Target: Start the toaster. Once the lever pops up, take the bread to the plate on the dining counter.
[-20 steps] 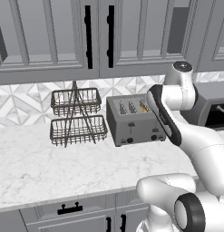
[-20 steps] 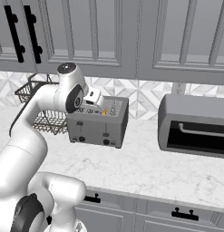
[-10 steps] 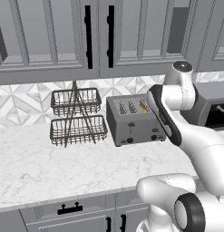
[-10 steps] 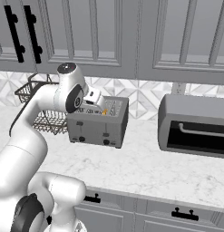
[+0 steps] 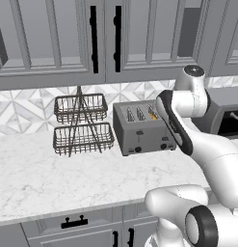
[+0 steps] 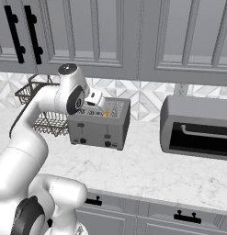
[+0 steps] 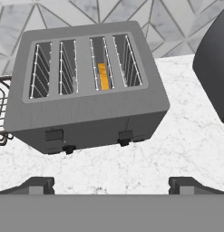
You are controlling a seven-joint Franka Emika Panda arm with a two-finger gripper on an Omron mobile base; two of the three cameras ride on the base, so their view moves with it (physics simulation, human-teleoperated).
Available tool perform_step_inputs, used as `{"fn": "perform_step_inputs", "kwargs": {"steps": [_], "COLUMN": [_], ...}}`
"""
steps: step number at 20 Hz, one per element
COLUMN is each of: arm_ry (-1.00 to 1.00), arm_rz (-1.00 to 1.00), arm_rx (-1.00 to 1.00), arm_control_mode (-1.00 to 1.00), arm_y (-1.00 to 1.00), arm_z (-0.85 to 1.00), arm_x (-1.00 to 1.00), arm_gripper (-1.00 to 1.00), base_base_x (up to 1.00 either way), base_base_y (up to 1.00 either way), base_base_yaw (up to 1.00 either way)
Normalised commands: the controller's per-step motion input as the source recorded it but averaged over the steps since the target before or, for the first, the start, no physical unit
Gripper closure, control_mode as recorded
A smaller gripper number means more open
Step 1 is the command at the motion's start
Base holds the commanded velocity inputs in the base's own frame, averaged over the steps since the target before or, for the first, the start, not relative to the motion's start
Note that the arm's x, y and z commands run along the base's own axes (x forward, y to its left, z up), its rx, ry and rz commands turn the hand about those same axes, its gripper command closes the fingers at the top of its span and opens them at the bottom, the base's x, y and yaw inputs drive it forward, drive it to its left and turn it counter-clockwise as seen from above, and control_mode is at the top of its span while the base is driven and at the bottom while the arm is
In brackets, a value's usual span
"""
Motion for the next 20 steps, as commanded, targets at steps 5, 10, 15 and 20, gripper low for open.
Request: {"fn": "perform_step_inputs", "kwargs": {"steps": [5, 10, 15, 20], "arm_ry": [0.00, 0.00, 0.00, 0.00], "arm_rz": [0.00, 0.00, 0.00, 0.00], "arm_rx": [0.00, 0.00, 0.00, 0.00], "arm_control_mode": [-1.00, -1.00, -1.00, -1.00], "arm_y": [0.00, 0.00, 0.00, 0.00], "arm_z": [0.00, 0.00, 0.00, 0.00], "arm_x": [0.00, 0.00, 0.00, 0.00], "arm_gripper": [-1.00, -1.00, -1.00, -1.00], "base_base_x": [0.00, 0.00, 0.00, 0.00], "base_base_y": [0.00, 0.00, 0.00, 0.00], "base_base_yaw": [0.00, 0.00, 0.00, 0.00]}}
